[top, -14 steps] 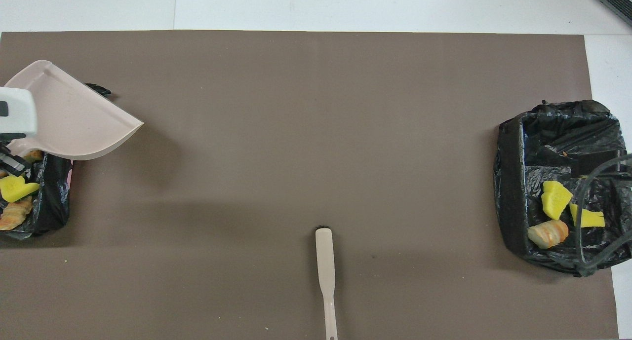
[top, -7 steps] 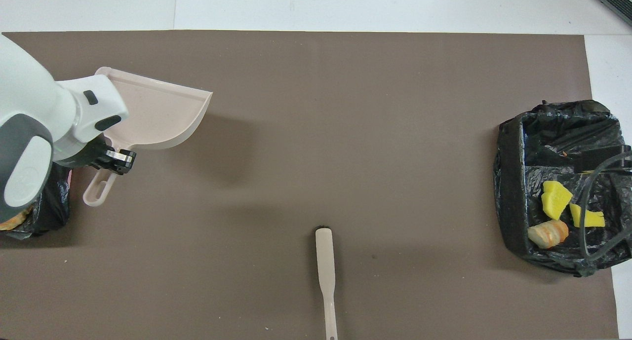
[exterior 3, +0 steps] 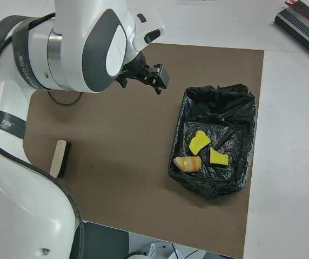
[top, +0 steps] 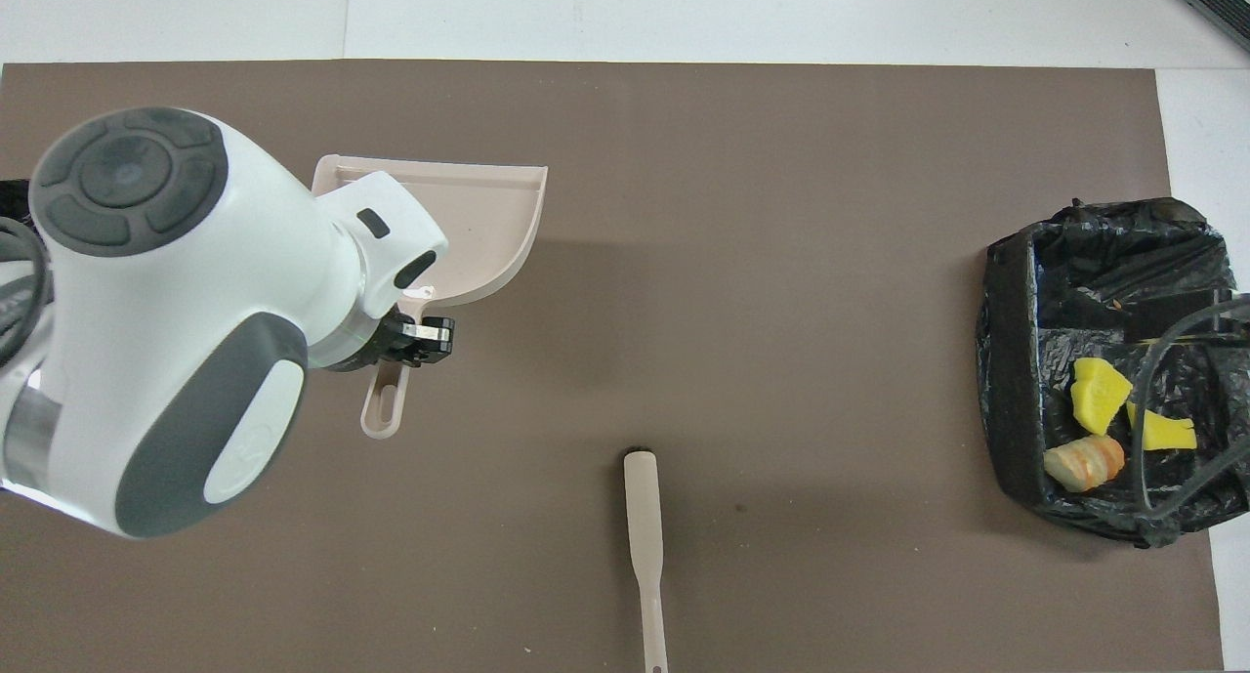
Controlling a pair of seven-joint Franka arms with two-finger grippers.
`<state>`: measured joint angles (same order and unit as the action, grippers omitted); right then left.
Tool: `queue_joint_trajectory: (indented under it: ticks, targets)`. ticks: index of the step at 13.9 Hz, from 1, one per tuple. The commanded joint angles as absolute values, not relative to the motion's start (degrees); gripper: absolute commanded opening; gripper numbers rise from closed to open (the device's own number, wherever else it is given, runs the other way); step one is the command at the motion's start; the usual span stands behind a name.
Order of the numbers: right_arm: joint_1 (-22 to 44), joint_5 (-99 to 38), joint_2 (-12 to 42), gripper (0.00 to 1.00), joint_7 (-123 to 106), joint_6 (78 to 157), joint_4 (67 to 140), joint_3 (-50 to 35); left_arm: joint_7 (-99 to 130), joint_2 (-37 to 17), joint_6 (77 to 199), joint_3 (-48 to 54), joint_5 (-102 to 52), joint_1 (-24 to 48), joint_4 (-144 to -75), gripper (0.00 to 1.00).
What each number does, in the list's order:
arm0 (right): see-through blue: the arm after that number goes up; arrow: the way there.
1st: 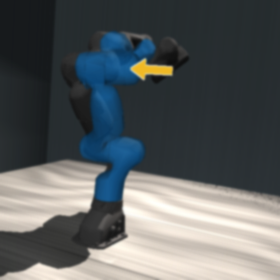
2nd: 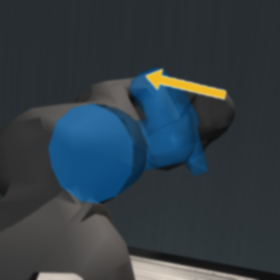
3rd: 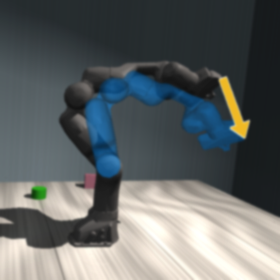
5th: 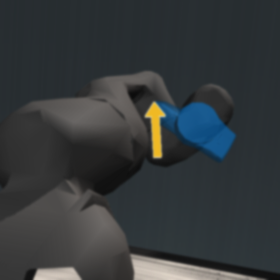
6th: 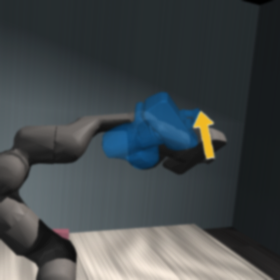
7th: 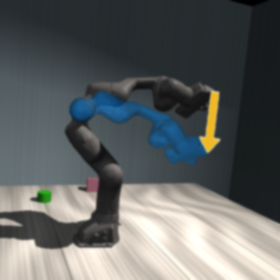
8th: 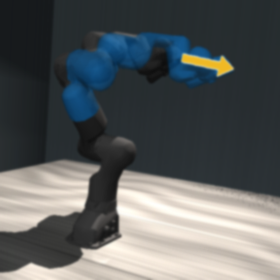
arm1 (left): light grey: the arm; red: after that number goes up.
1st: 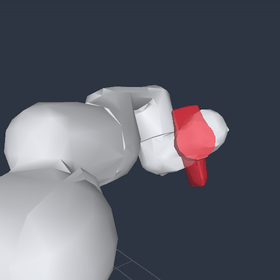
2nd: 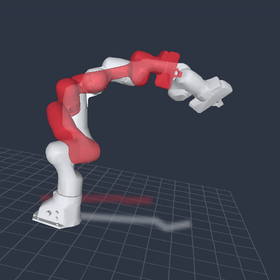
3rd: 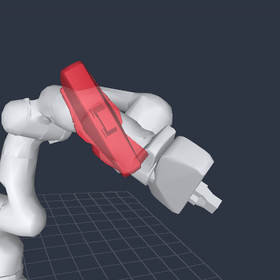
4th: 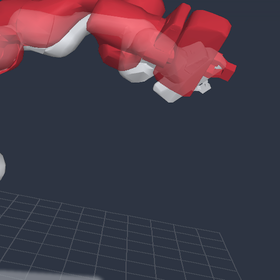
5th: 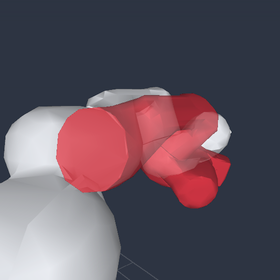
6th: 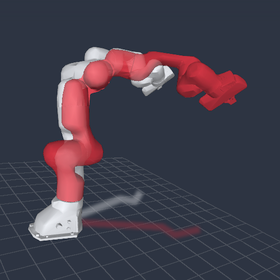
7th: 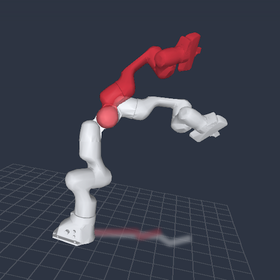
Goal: Sweep and dump trash in bin
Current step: 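Carry the empty dustpan with the left gripper toward the table center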
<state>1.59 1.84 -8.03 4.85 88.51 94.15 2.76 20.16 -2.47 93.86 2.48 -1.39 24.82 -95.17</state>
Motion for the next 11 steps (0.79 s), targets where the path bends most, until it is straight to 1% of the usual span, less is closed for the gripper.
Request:
queue_joint_trajectory:
  ticks: [1, 5, 7, 9, 10, 11]
  targets:
    - [0.5, 1.1, -7.8, 1.0, 3.1, 87.5, 93.3, 2.2, 22.3, -1.4, 95.3, 2.9, -2.9, 27.2, -95.7, 0.0]
    - [0.8, -1.0, -7.9, 1.0, 2.8, 86.8, 92.7, 2.0, 26.1, -3.0, 99.1, 3.5, -2.9, 30.4, -96.3, 0.0]
    - [0.6, -2.7, -7.6, 1.0, 2.5, 84.0, 91.4, 2.3, 26.1, -4.9, 101.2, 3.5, -2.9, 31.9, -96.6, 0.0]
    - [0.6, -3.1, -7.9, 1.0, 2.5, 84.5, 91.8, 2.4, 26.4, -7.8, 103.3, 3.4, -2.9, 33.6, -96.6, 0.0]
    - [0.7, -2.9, -8.1, 1.0, 2.5, 84.5, 92.0, 2.4, 27.4, -10.1, 105.4, 3.4, -2.8, 34.7, -96.6, 0.0]
    - [0.7, -2.5, -8.3, 1.0, 2.5, 84.6, 92.3, 2.3, 27.9, -11.1, 106.9, 3.4, -2.8, 34.9, -96.8, 0.0]
